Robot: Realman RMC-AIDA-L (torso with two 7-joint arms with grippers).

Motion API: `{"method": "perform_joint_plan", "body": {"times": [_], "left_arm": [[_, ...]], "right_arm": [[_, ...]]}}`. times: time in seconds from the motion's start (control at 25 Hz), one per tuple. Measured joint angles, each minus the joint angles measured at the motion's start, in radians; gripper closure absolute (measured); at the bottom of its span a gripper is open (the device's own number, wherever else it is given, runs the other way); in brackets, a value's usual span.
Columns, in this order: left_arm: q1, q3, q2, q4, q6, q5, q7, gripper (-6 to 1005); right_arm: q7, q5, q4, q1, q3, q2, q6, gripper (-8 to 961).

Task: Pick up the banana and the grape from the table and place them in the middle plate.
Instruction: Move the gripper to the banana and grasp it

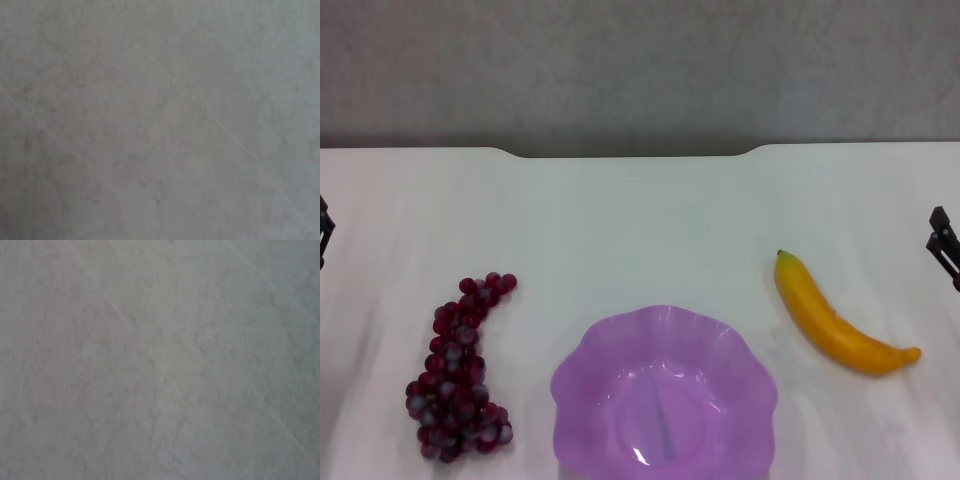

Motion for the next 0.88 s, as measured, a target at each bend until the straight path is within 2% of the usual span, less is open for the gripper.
{"method": "perform_joint_plan", "body": {"times": [0.68,0.88], "left_arm": [[-0.007,0.001,0.000,0.004,-0.012,0.005,-0.014,287],[-0.003,0.001,0.001,0.003,-0.035,0.005,-0.014,287]], "right_arm": [[0.029,-0.002,0.000,0.005,-0.001,-0.001,0.014,62],[0.057,-0.017,0.047,0.011,-0.011,-0.014,0.036,62]]}}
